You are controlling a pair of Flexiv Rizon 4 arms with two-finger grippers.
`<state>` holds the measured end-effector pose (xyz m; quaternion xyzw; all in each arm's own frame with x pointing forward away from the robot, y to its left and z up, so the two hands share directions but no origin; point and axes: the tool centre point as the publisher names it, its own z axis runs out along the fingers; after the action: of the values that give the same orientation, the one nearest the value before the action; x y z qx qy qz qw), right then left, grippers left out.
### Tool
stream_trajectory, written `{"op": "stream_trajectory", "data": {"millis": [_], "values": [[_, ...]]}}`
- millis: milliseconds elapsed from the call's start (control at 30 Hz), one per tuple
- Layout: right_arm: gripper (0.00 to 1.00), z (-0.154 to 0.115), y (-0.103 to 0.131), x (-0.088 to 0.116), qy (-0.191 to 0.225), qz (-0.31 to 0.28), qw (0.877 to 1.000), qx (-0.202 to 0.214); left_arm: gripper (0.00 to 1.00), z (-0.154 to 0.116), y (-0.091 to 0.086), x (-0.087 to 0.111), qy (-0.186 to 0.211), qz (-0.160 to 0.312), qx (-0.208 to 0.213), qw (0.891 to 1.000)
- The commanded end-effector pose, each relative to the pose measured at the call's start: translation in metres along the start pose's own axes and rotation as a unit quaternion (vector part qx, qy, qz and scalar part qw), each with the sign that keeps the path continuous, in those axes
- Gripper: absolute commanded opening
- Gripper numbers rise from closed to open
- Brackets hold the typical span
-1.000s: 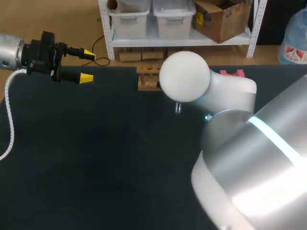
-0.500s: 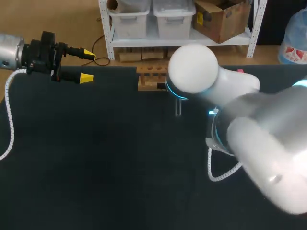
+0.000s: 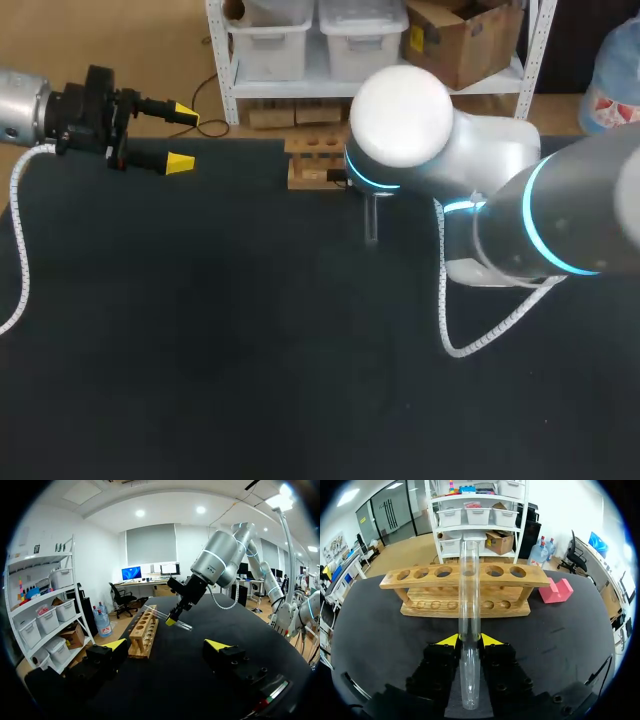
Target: Grasp the test tube, adjust it, and insert it.
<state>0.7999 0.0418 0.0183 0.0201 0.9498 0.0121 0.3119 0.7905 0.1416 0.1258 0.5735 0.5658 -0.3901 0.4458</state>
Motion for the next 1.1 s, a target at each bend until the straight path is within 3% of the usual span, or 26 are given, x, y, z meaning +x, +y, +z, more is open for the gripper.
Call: {"op": "stream_trajectory", "data": {"millis": [33,333,567,833,1100], "values": [[0.00,0.001,0.000,-0.003,0.068,0.000,0.998,0.003,1.00,0.000,-0.002,0.000,0.000,0.001,-0.003,1.000],[0.00,-0.007,-0.007,0.000,0.070,0.010,0.997,0.009,1.00,0.000,-0.002,0.000,0.000,0.001,-0.003,1.000],[0.00,-0.038,-0.015,-0.014,0.022,0.021,1.000,0.003,1.00,0.000,-0.002,0.000,0.000,0.001,-0.003,1.000],[0.00,-0.072,-0.023,-0.051,-0.094,0.041,0.994,-0.024,1.00,0.000,-0.002,0.000,0.000,0.001,-0.003,1.000],[0.00,-0.092,-0.021,-0.103,-0.238,0.063,0.968,-0.053,1.00,0.000,-0.002,0.000,0.000,0.001,-0.003,1.000]]}}
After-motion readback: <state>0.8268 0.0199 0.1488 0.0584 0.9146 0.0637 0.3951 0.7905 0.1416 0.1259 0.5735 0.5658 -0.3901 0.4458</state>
